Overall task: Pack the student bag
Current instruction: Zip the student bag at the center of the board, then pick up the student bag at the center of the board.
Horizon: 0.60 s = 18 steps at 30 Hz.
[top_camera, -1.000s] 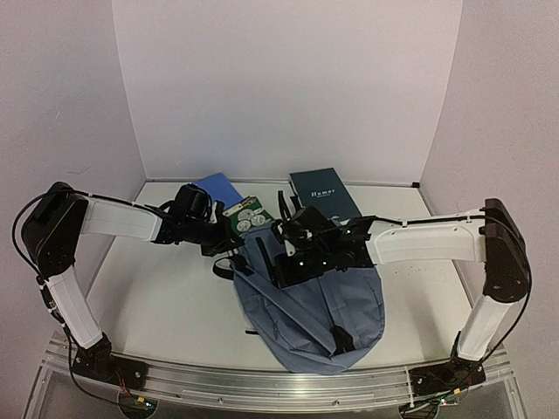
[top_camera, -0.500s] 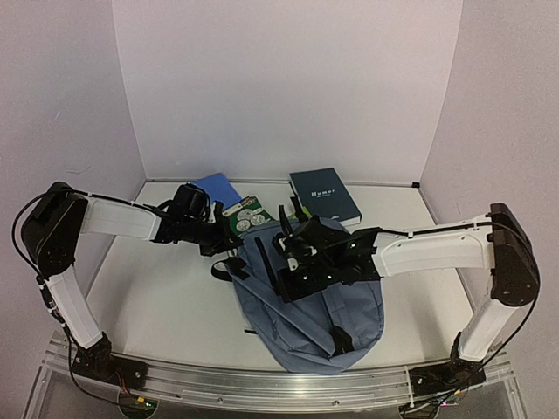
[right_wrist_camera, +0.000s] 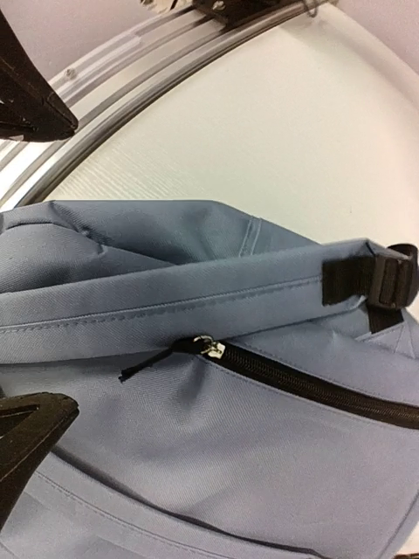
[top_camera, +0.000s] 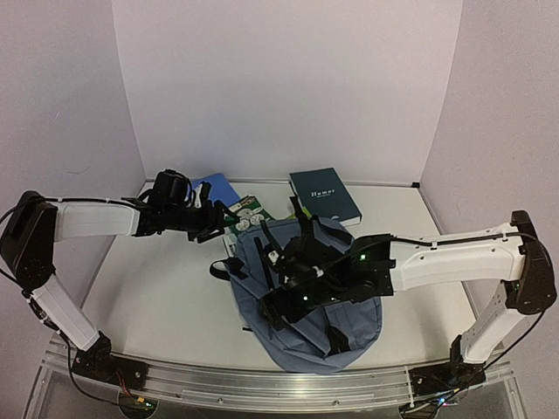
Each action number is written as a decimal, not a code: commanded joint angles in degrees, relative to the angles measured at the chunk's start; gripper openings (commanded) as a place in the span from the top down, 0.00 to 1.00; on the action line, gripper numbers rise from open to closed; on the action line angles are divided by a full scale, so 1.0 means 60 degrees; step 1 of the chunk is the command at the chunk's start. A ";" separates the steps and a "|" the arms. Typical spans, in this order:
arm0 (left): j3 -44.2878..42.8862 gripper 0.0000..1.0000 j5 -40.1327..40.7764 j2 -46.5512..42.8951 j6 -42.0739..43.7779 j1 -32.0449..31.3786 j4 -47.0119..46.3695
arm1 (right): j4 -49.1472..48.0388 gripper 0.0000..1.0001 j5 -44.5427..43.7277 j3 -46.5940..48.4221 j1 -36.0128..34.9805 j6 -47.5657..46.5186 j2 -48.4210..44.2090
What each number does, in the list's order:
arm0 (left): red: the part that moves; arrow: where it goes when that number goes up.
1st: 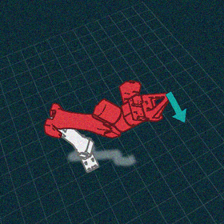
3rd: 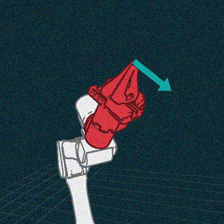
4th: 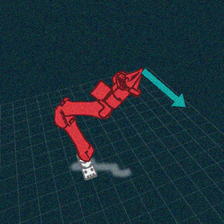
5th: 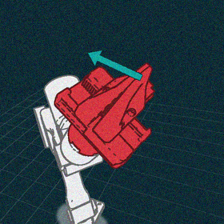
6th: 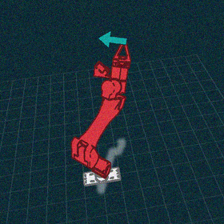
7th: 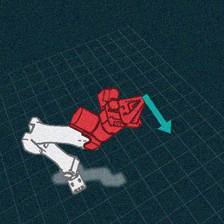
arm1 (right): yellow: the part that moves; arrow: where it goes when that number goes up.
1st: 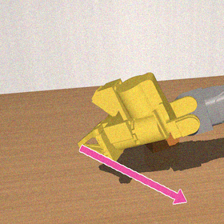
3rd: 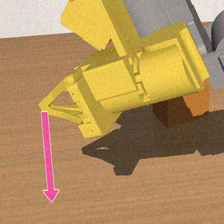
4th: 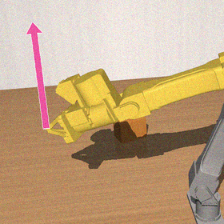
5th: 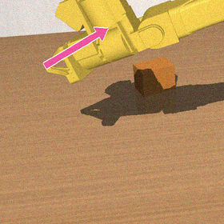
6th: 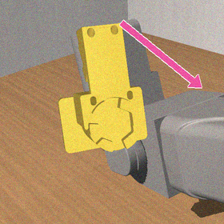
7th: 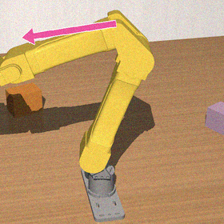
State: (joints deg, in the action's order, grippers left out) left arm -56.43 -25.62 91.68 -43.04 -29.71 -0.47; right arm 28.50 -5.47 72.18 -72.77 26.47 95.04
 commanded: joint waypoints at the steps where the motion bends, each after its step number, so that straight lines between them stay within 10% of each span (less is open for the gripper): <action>1: 0.0584 0.24 0.0361 -0.0703 0.0070 0.0010 0.0388 | 0.0792 0.02 -0.1614 0.0816 -0.0747 -0.0269 0.0855; 18: 0.1565 0.06 0.0602 -0.1999 -0.0334 0.0559 0.0659 | 0.1816 0.05 -0.4666 0.2052 -0.1496 0.2319 0.4215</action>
State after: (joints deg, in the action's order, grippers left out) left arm -48.25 -22.76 83.67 -44.98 -27.42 2.48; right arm 35.55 -25.53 82.65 -81.43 34.22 116.22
